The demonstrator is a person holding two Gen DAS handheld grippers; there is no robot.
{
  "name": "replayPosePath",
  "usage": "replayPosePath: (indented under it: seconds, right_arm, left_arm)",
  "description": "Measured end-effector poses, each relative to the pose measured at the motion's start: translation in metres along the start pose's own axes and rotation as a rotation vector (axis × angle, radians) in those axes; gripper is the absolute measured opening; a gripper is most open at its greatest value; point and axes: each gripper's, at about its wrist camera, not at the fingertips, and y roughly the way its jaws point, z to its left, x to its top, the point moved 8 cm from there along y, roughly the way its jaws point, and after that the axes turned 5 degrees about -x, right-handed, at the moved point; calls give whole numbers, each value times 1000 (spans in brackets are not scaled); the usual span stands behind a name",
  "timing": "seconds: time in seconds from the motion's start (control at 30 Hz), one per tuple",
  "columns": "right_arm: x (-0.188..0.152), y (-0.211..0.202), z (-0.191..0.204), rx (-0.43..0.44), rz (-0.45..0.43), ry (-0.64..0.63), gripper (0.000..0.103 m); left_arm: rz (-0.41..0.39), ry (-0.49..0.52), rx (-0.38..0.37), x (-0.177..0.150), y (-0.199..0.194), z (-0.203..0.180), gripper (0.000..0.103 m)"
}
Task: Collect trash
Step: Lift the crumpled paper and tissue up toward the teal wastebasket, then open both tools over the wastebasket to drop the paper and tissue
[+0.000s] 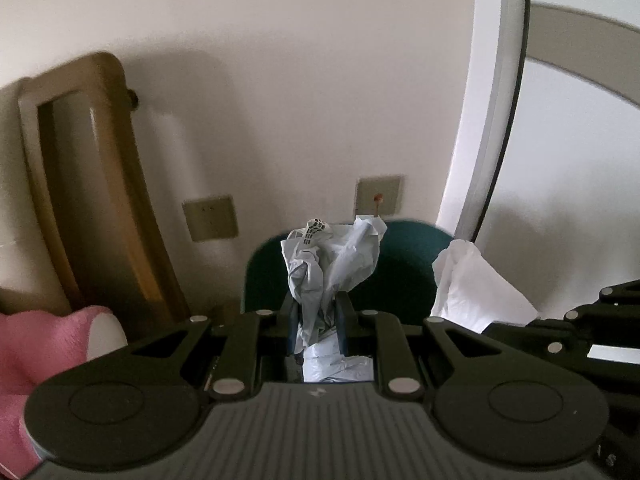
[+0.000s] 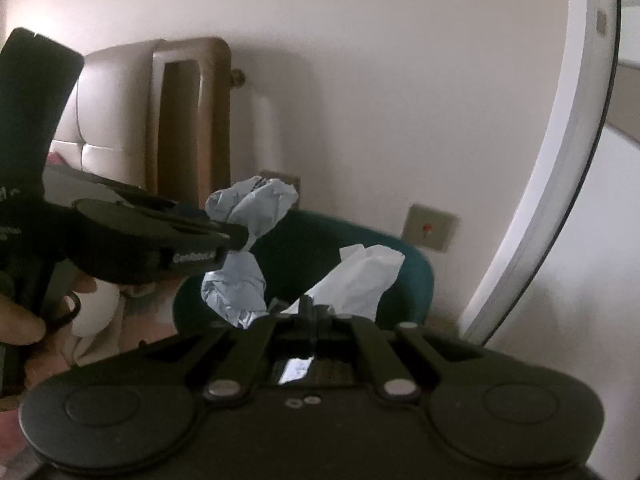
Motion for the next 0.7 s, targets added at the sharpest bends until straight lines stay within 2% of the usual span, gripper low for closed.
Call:
replayPosePath:
  seconds: [0.2,0.37,0.63,0.7]
  right_arm:
    - [-14,13,-2,-3,46,23,0]
    - [-19,18,-6,-14,75,34,10]
    - [-20,14,-10,-17,95,43,19]
    - [-20,13,-11,-20,92,42,26]
  left_arm:
    - [65,58,12,-18,18,-14,18]
    - [109,58,4,-28,27,-20,18]
    - [144,45,22,-36,34,-20,19]
    - [150,47,31,-38,35,-19,23]
